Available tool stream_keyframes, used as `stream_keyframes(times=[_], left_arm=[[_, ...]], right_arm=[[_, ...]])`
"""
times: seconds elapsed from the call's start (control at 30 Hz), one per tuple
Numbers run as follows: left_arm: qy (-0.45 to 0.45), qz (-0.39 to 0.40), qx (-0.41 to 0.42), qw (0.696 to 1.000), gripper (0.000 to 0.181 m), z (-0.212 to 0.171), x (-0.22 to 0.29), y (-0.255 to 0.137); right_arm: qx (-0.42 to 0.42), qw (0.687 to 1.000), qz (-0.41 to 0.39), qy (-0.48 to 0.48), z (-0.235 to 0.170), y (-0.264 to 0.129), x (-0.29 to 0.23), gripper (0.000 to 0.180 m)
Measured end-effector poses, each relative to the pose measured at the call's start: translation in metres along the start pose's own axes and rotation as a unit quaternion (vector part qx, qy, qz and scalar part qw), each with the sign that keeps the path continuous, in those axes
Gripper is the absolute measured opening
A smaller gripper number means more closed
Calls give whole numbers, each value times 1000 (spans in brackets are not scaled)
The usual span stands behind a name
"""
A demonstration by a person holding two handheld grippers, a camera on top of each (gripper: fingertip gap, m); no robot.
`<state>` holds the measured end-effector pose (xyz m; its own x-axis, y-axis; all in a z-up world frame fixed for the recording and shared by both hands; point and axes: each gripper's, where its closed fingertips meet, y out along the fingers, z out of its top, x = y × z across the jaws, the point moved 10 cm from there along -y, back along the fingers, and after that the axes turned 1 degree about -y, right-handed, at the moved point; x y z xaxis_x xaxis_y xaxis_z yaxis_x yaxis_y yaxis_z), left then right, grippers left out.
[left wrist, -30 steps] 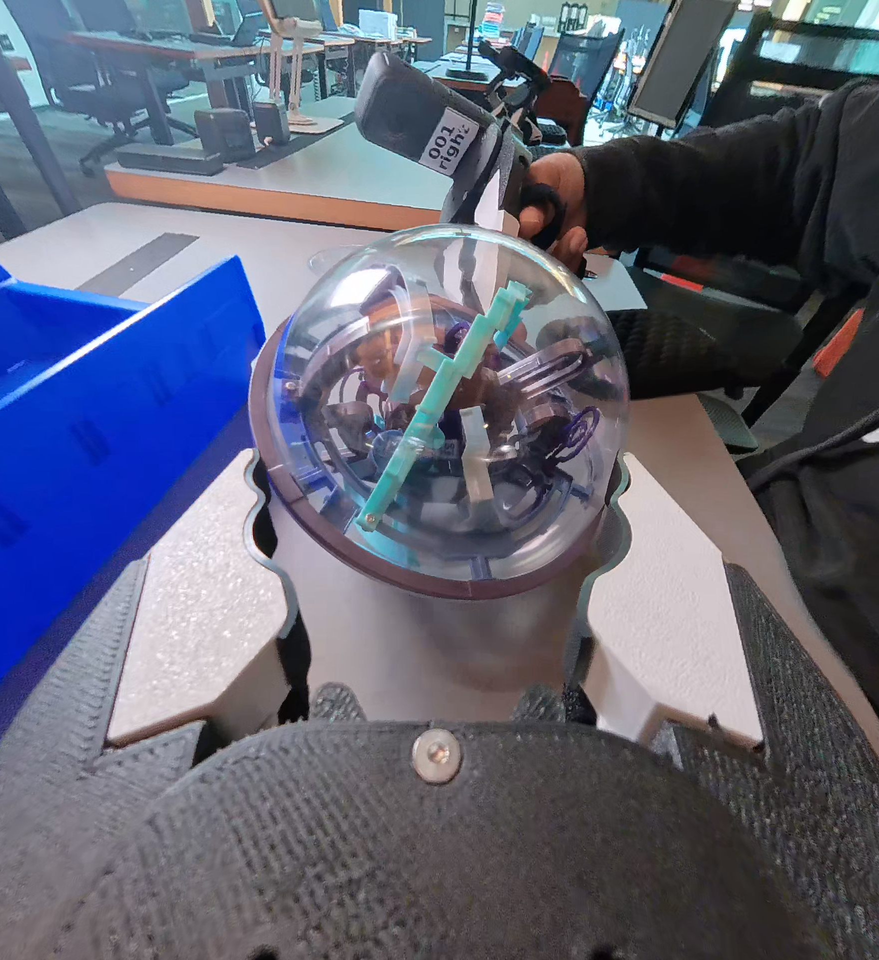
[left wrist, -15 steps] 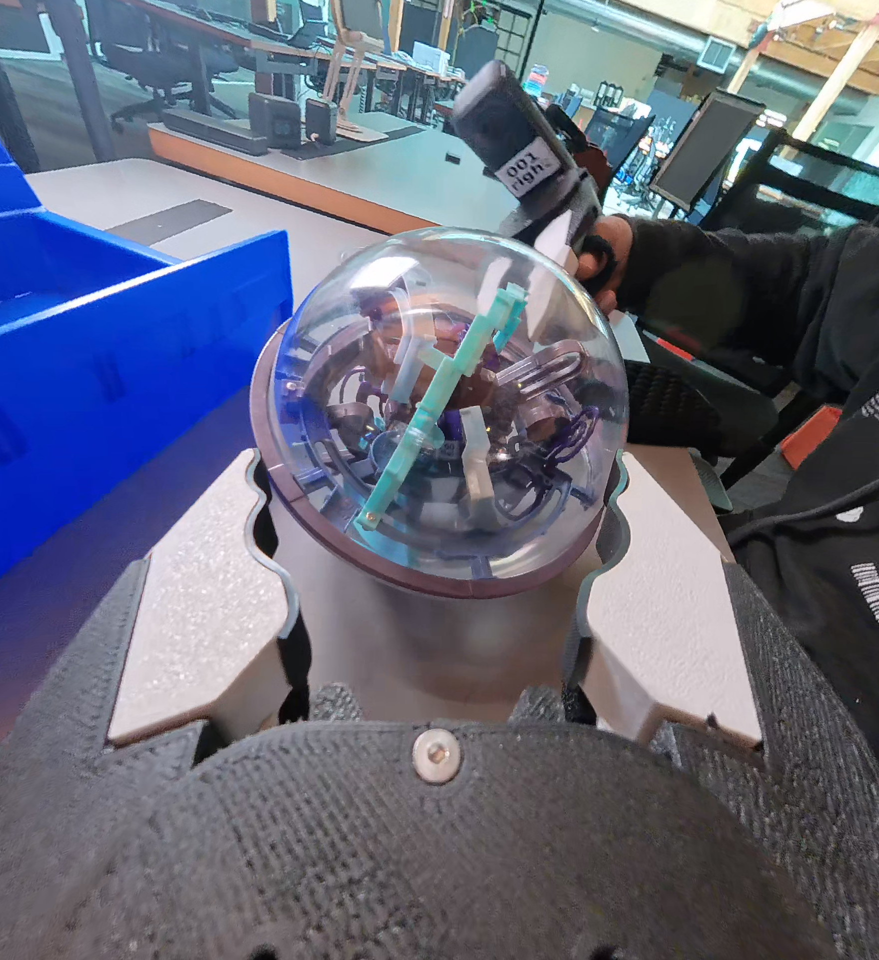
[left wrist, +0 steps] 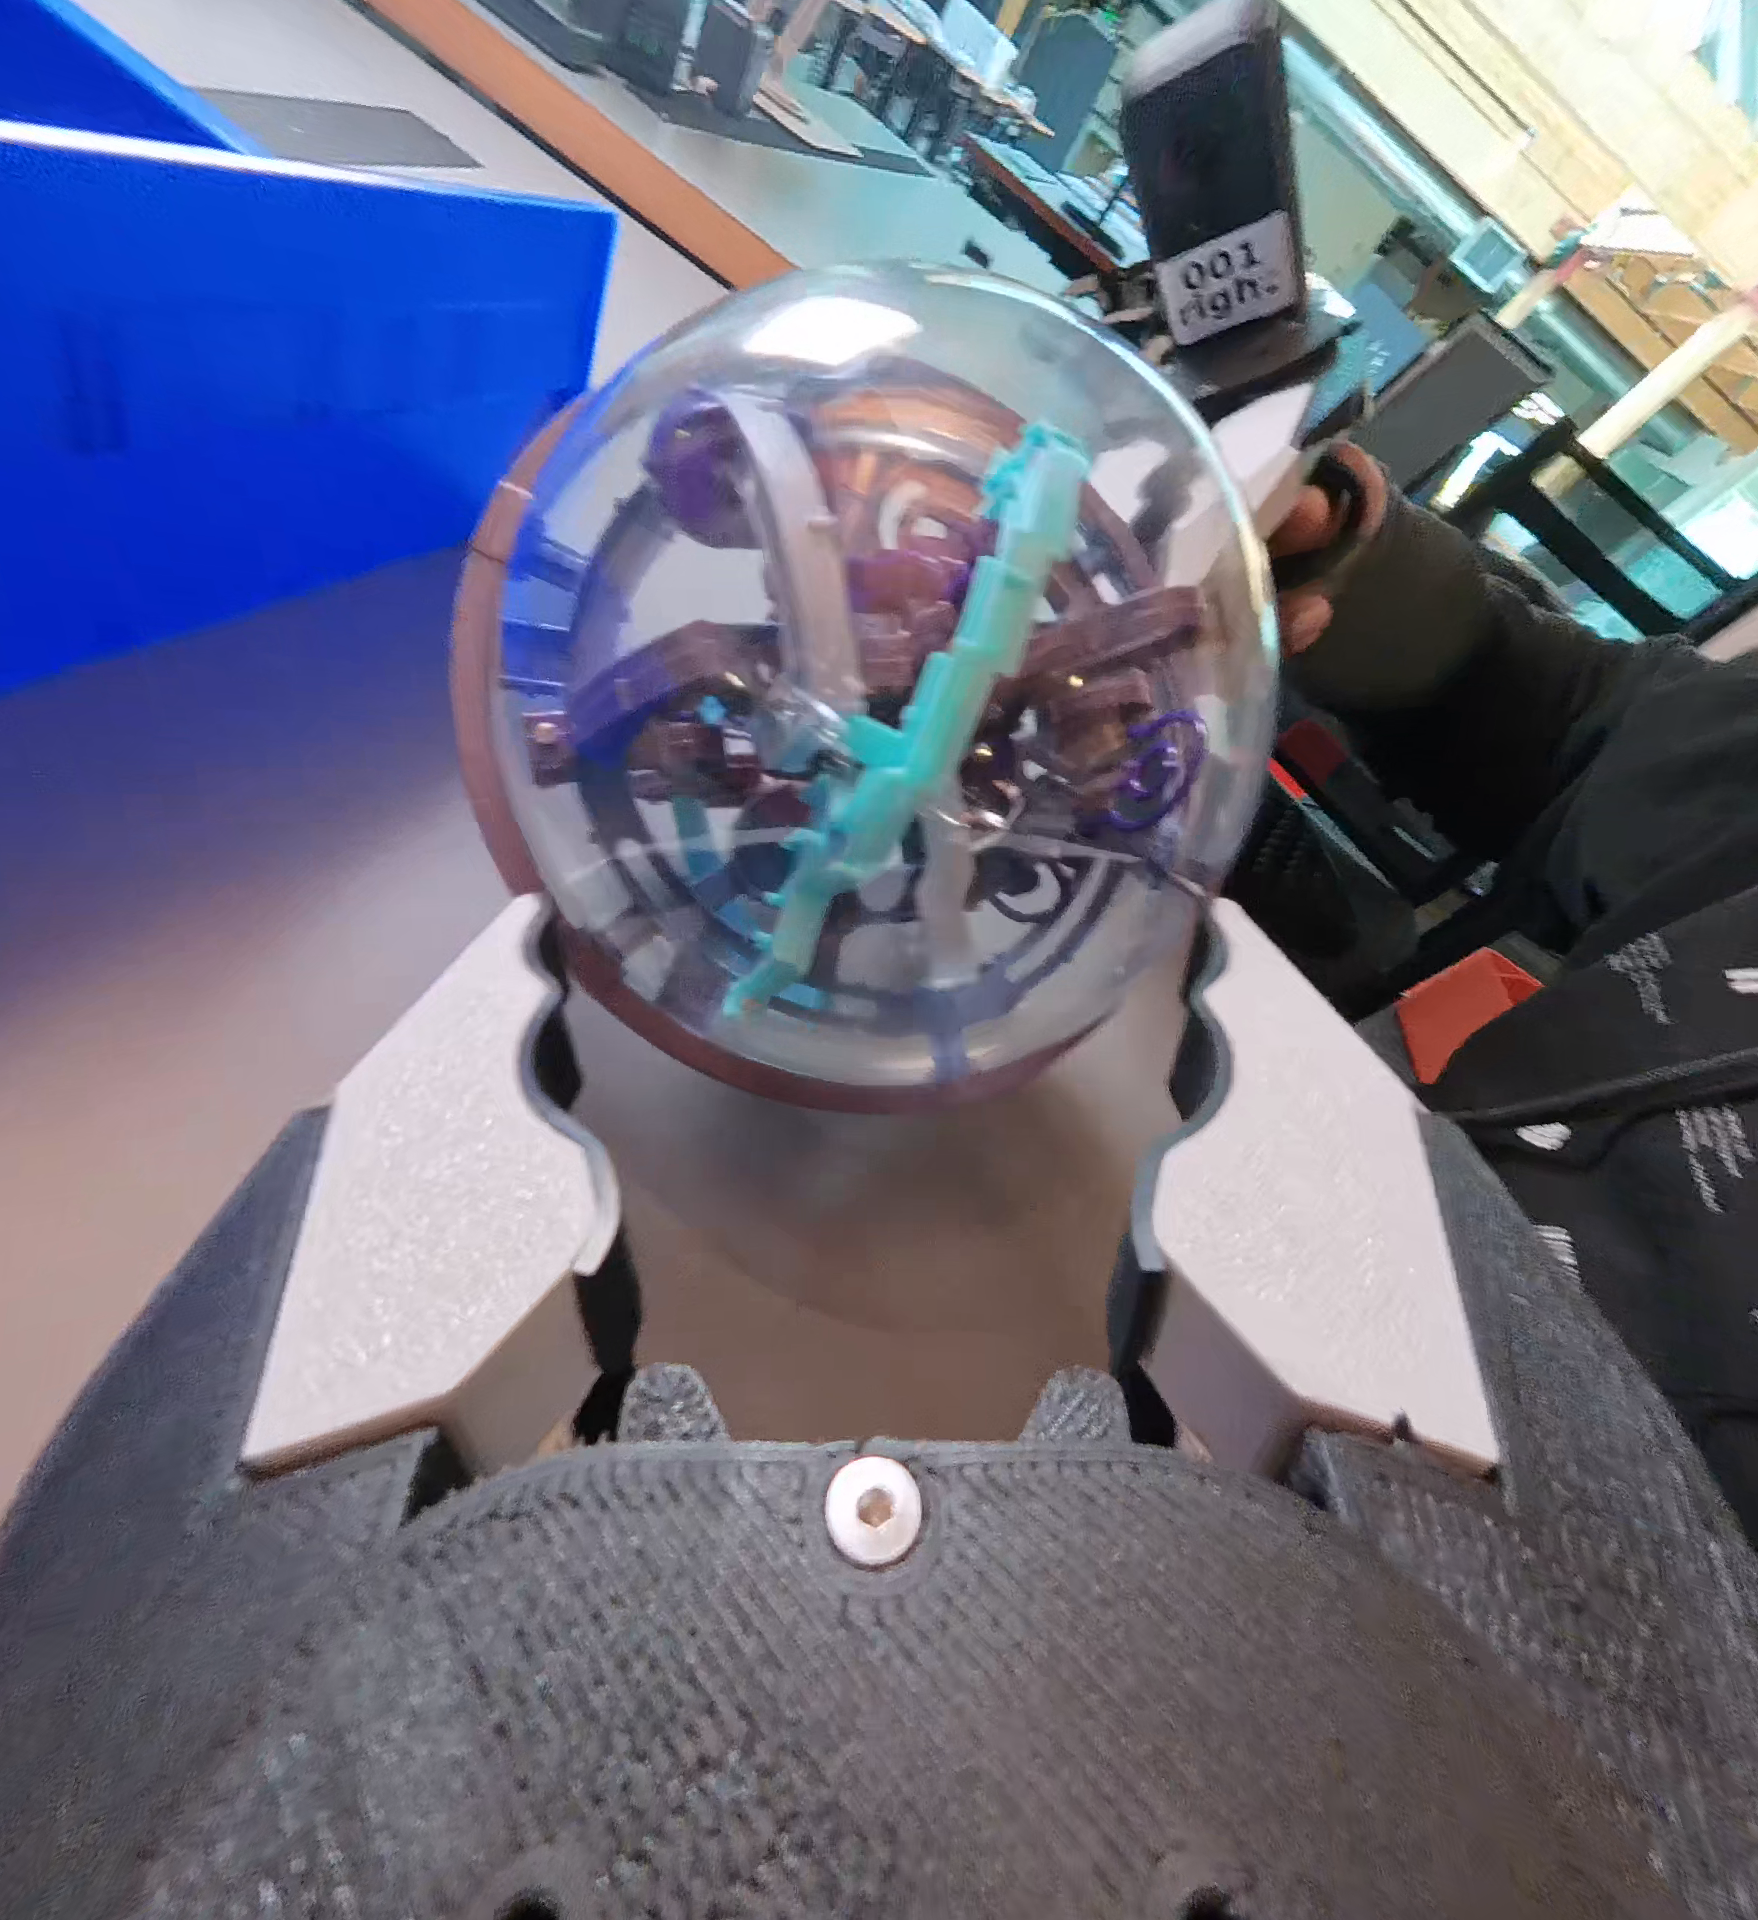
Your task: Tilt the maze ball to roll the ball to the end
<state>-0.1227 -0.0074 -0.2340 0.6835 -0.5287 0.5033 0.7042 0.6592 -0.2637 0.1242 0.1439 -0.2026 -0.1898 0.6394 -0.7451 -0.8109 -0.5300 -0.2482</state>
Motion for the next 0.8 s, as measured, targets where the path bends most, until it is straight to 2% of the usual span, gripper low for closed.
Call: stream_keyframes(times=[0.17,0.27,0.4,0.47,0.57,0.63,0.7,0.8], left_arm=[[-22,7,6,1000,109,-2,1,0],[-31,8,-5,999,101,-5,2,1],[-5,15,-45,999,99,-9,11,1],[15,18,-33,999,99,-1,10,-7],[108,40,1,993,115,22,3,-16],[194,52,-11,980,129,36,4,-10],[261,45,-36,964,135,45,6,1],[270,25,-79,959,137,48,0,16]], right_arm=[[-1,999,-33,-28,3,2,-6,12],[-7,997,-58,-44,3,2,-10,5],[-18,996,-78,-49,8,-3,-11,1],[-24,996,-80,-43,11,-5,-9,0],[-32,996,-81,-37,16,-6,-7,0],[-37,995,-79,-39,20,-3,-8,0],[-40,995,-79,-47,24,0,-9,0],[-32,994,-80,-72,27,3,-8,0]])
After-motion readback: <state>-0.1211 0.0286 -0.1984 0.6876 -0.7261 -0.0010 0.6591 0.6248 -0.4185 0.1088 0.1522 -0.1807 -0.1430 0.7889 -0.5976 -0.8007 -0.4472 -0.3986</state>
